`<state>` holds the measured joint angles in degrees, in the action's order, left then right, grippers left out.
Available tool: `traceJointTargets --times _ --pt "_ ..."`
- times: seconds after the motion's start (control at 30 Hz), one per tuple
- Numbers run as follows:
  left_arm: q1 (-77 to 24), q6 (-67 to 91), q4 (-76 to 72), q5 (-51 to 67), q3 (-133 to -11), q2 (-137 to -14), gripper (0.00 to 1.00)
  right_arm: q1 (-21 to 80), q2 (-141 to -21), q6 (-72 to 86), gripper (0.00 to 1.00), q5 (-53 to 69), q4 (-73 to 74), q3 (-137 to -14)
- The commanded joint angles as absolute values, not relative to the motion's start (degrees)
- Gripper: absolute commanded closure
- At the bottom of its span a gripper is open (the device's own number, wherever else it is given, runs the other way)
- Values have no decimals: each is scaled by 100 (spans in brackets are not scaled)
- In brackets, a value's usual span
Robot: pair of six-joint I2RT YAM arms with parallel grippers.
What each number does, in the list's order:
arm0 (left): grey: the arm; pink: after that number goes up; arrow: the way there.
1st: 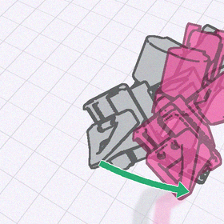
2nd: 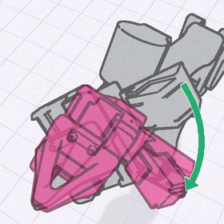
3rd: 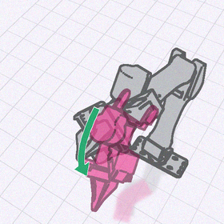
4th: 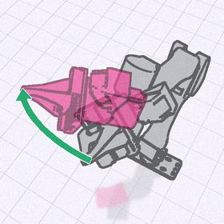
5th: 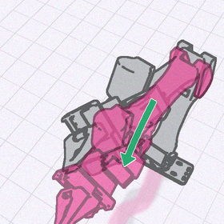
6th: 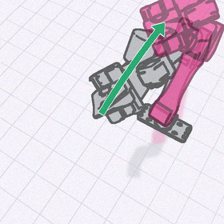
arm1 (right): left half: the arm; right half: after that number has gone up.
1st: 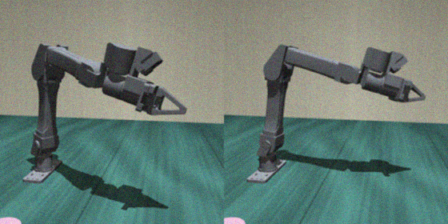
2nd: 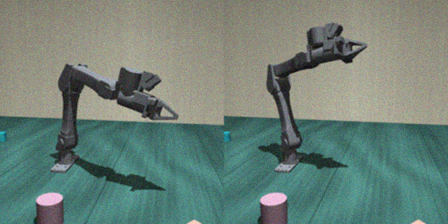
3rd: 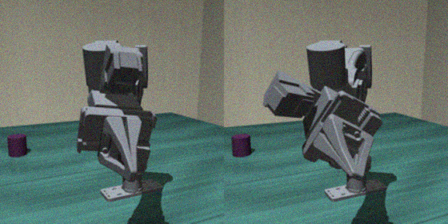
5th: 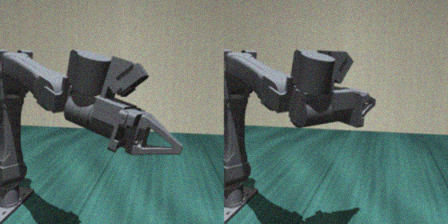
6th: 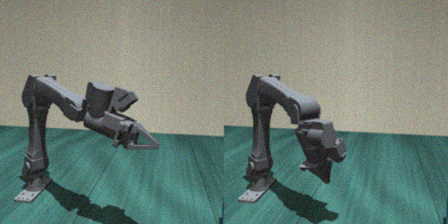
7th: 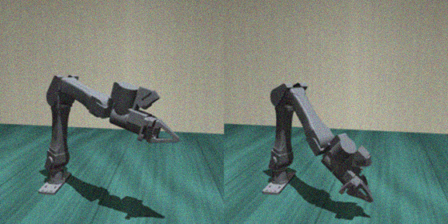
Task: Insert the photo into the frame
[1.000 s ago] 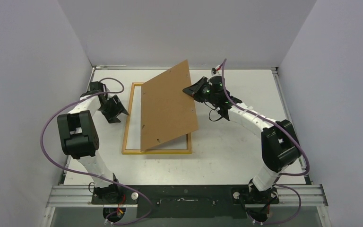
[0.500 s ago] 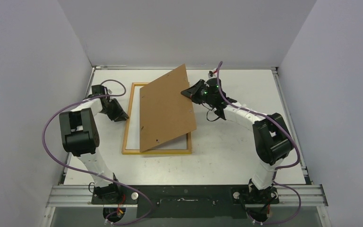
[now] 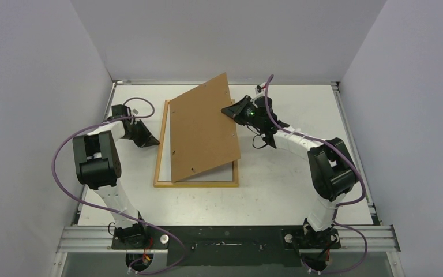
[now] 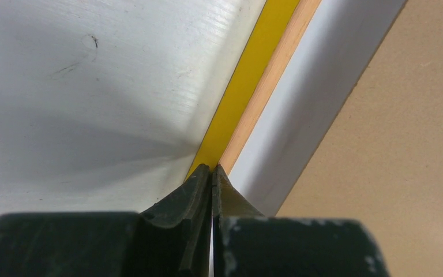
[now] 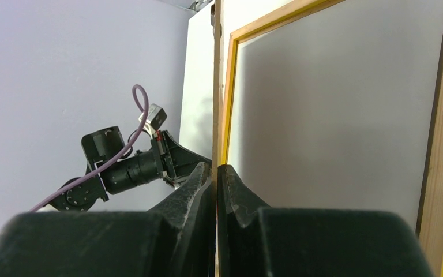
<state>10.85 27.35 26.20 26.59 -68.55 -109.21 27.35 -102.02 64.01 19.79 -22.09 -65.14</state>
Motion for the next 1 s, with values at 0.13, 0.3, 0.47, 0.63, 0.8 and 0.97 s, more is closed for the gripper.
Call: traceJointTargets --times 0.13,0.3,0.47,0.63,0.8,0.97 --pt "1081 2985 2285 3015 -6596 -10985 100 2716 -10401 6587 100 1807 -3423 -6549" --pt "1079 3031 2247 3060 -6522 -10987 100 2760 -10535 6503 100 1697 -3260 -6671" --pt "1072 3050 2233 3052 -6506 -10994 100 2762 -10643 6618 100 1704 -3312 -6706" --pt "1072 3067 2211 3040 -6495 -11002 100 2766 -10715 6835 100 1728 -3477 -6726" --pt "1072 3086 2197 3049 -6517 -11017 100 2761 -10717 6901 100 1716 -3465 -6776" --pt "1070 3111 2182 3067 -6537 -11038 100 2773 -10830 6914 100 1712 -3474 -6794"
